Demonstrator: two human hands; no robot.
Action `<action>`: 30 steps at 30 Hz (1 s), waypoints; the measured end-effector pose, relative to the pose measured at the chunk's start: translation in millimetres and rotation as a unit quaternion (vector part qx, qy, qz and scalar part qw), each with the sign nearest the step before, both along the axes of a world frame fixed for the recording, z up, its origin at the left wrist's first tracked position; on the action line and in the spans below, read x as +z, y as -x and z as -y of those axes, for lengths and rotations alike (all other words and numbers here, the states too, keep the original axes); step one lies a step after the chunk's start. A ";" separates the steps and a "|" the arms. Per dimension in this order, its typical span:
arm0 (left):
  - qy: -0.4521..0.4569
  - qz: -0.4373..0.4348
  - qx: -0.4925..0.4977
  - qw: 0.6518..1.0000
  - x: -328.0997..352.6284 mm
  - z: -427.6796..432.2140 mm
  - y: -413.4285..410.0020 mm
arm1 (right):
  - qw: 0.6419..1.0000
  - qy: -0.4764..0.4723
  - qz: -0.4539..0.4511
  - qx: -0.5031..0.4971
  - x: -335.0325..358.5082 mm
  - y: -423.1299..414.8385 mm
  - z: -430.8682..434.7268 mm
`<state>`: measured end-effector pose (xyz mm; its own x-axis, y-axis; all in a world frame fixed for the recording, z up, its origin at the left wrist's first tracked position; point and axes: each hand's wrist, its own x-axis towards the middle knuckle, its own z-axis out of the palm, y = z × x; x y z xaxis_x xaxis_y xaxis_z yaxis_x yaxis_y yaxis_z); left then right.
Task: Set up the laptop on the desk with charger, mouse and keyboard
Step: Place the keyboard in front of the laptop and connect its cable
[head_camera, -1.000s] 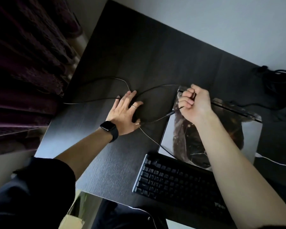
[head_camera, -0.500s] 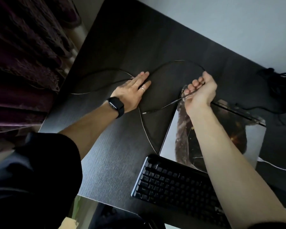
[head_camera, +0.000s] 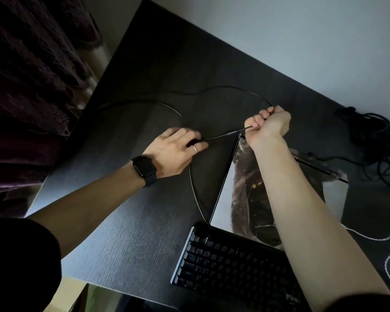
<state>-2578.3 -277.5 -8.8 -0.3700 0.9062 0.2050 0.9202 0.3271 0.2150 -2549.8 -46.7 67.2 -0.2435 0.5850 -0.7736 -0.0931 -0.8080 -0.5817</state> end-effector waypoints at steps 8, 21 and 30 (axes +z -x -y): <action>0.036 0.065 0.053 0.996 -4.4 -2.3 2.6 | 0.999 -0.020 0.030 0.015 -16.8 -10.3 -5.6; 0.030 0.184 0.186 0.965 3.3 -30.4 -7.2 | 0.831 -0.377 0.259 0.315 -38.3 -44.8 1.9; -0.126 0.546 0.374 0.739 4.5 -30.7 -61.3 | 0.487 -0.688 0.321 0.432 -90.3 -111.9 22.3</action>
